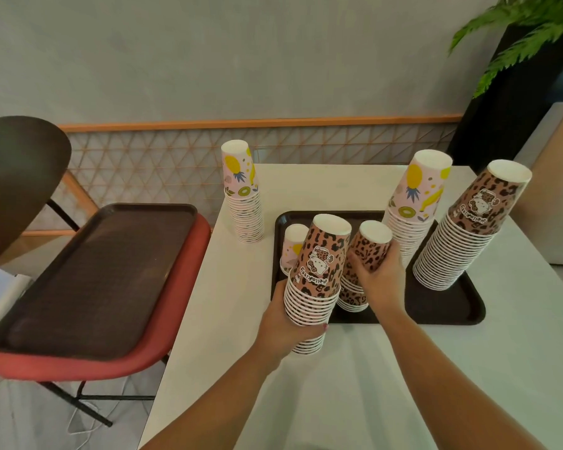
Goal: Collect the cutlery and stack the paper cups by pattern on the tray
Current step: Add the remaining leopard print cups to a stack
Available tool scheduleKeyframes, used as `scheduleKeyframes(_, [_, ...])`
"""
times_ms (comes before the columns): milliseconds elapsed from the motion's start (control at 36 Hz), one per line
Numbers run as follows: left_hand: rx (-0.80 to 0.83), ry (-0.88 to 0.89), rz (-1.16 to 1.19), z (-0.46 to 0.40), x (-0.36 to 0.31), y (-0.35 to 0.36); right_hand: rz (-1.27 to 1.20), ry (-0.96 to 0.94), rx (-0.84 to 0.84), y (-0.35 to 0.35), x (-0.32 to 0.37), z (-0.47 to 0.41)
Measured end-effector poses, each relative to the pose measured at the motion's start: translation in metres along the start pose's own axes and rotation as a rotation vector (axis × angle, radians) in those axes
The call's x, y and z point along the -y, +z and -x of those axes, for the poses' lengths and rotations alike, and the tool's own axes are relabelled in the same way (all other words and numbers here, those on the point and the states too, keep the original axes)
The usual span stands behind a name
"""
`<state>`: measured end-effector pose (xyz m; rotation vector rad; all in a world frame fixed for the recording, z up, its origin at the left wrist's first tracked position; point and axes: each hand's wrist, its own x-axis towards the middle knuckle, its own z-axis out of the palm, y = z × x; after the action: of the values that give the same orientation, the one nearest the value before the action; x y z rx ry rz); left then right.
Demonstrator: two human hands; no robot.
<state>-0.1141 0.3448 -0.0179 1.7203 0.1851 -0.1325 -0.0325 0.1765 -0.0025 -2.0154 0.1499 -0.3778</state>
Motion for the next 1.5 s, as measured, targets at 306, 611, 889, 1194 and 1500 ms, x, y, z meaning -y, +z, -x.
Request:
scheduleKeyframes(306, [0.021,-0.038,-0.046,-0.004,0.0,0.005,-0.166,-0.268,0.037,-0.013,0.038,0.006])
scheduleKeyframes(611, [0.042,-0.027,-0.042,-0.009,-0.005,0.008,-0.121,-0.103,0.487,-0.012,0.062,0.009])
scheduleKeyframes(889, [0.05,0.003,-0.063,-0.01,-0.004,0.008,-0.147,-0.106,0.236,-0.014,0.067,0.003])
scheduleKeyframes(1194, [0.047,-0.02,-0.063,-0.007,-0.004,0.011,-0.378,0.046,0.01,-0.029,0.073,-0.016])
scheduleKeyframes(1500, [0.006,-0.037,-0.049,-0.006,-0.007,0.008,-0.192,-0.051,-0.226,-0.036,0.046,-0.025])
